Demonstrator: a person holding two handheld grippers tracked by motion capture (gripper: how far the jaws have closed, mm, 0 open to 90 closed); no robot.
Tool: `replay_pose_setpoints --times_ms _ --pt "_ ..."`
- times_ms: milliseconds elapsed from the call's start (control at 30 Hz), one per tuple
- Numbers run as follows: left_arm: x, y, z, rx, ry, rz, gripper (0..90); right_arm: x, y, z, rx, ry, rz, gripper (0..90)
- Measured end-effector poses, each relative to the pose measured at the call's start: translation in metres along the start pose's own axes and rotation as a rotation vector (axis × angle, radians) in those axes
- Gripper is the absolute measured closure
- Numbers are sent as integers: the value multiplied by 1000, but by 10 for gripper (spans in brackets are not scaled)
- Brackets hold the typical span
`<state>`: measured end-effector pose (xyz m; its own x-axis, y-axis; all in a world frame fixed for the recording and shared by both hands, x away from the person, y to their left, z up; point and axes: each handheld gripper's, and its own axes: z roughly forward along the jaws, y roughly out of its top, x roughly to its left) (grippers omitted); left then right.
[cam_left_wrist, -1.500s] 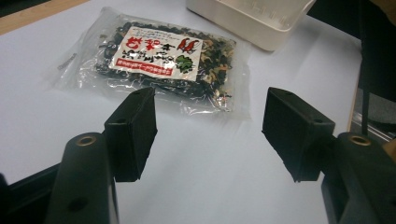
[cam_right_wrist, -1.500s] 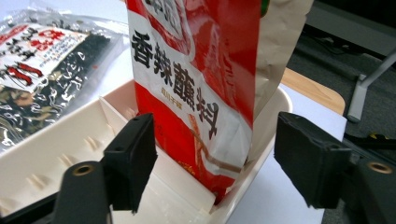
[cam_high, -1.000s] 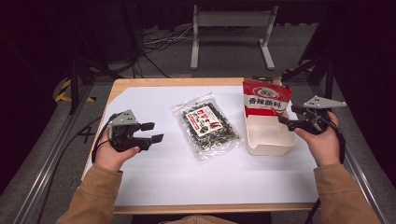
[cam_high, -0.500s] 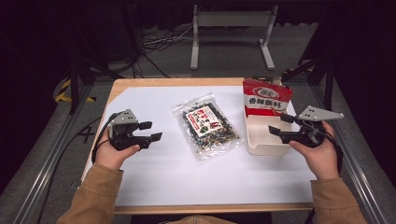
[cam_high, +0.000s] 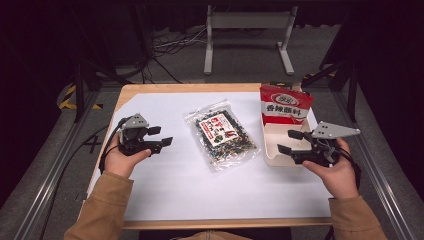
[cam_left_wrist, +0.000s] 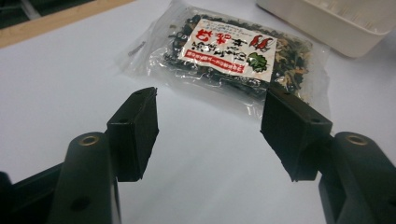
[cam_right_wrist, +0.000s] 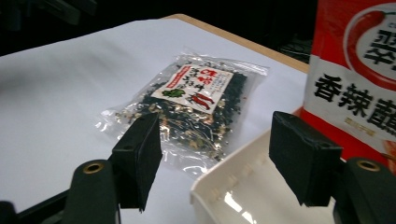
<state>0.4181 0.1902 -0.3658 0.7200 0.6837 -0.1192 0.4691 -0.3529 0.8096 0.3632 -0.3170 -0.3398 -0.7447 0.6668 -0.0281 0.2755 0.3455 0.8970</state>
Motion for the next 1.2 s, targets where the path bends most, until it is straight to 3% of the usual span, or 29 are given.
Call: replay_pose_setpoints --times_ms 100,167,267,467,633,700,800,867,967,1200 --pt "6 -1 9 1 -3 -57 360 7 1 1 -6 14 -12 353" --pt "8 -1 14 -5 -9 -72 370 11 2 1 -11 20 -18 353" --pt "10 2 24 20 9 -70 366 15 4 0 -17 24 -26 353" --pt "16 6 39 -23 15 -96 363 21 4 -3 -29 31 -35 352" --pt "20 15 44 6 20 -95 365 26 1 -3 -24 40 -44 350" --pt "24 19 48 -25 30 -106 367 29 -1 -2 -19 51 -43 350" --pt "29 26 54 24 45 -105 358 32 -4 0 -10 57 -47 350" --pt "32 28 58 -7 47 -121 369 32 -6 2 -6 62 -50 353" --pt "37 34 65 39 61 -119 377 33 -8 4 -1 72 -50 369" --pt "45 44 73 23 84 -121 375 34 -13 6 6 84 -50 386"
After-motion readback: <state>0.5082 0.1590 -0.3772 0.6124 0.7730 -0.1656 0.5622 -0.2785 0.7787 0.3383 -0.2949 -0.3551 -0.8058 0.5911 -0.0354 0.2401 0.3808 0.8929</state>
